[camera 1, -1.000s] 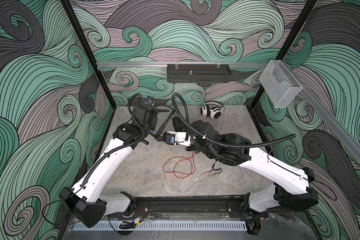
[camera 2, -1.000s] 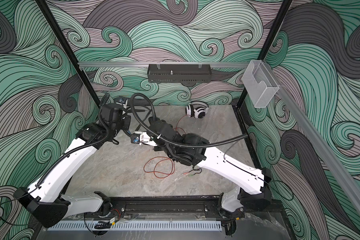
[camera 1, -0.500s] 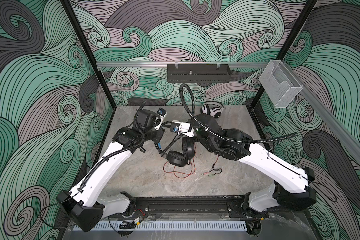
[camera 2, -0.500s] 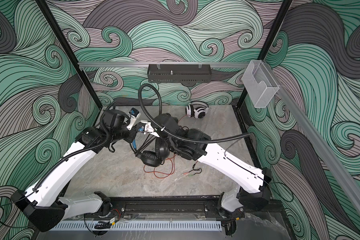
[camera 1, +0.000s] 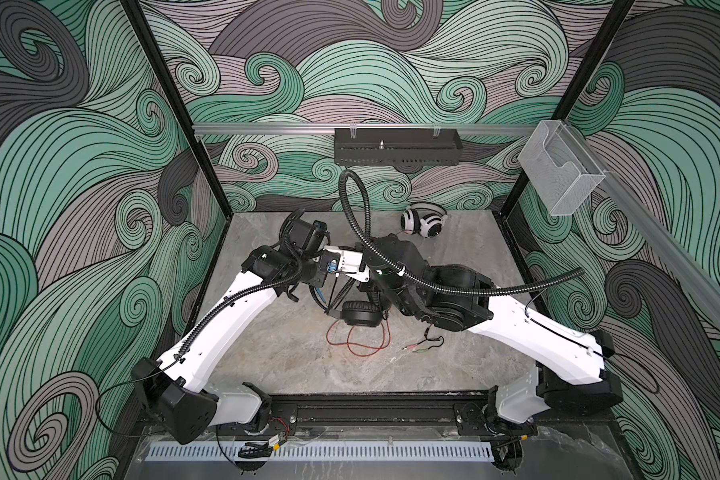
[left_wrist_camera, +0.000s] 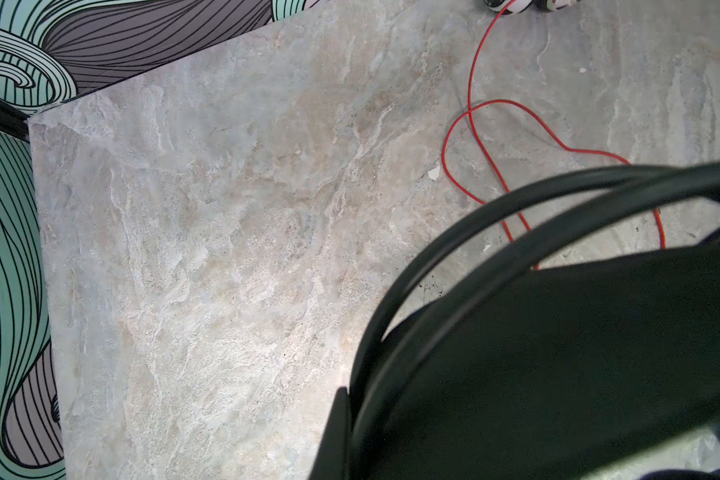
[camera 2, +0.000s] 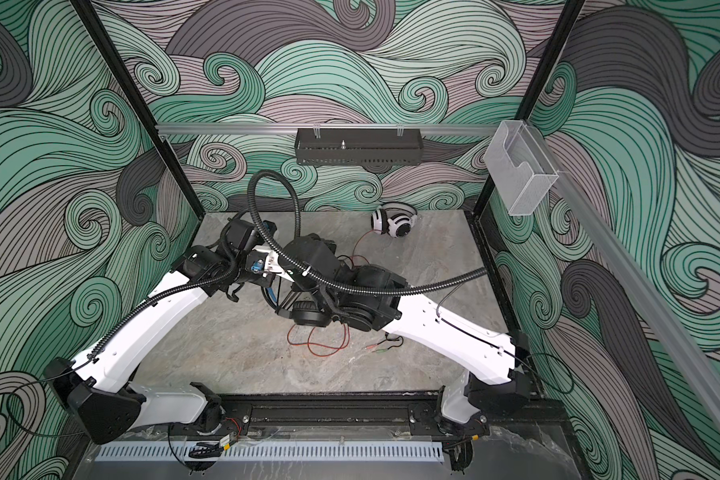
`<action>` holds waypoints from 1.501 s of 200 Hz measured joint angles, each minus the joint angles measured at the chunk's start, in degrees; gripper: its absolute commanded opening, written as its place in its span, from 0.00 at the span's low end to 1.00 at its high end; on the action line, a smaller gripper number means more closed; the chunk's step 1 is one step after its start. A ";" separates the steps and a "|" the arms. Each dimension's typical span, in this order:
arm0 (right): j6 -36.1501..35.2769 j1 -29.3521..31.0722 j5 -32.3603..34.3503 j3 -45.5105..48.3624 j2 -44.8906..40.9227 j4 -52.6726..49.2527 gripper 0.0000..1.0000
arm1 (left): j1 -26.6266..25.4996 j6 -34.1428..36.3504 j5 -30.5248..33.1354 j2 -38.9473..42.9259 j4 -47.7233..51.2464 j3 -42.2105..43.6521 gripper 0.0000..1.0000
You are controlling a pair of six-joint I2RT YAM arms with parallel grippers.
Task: Wrap the headphones
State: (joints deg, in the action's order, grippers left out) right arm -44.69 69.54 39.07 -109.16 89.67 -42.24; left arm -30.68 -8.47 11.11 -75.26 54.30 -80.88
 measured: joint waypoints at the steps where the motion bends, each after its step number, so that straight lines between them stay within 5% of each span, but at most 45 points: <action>1: 0.02 -0.02 0.00 0.00 0.00 0.00 0.00 | 0.00 0.00 0.00 0.04 0.00 0.00 0.00; 131: 7.08 -10.67 -5.73 9.62 -5.22 -0.83 0.09 | -0.24 8.07 -8.22 10.64 -4.20 2.80 0.00; 194: 18.80 -20.94 -20.22 18.93 -12.90 2.14 0.14 | -0.24 8.09 -12.17 12.72 -4.37 3.04 0.00; 300: 28.68 -26.69 -47.87 35.74 -16.41 17.55 0.13 | -0.24 5.09 -19.02 12.37 -3.69 -7.89 0.00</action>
State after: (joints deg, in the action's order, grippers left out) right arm -16.01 42.85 -8.80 -73.43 73.25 -24.69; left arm -30.92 -3.38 -7.90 -62.89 50.61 -88.77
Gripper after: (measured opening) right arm 0.127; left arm 0.061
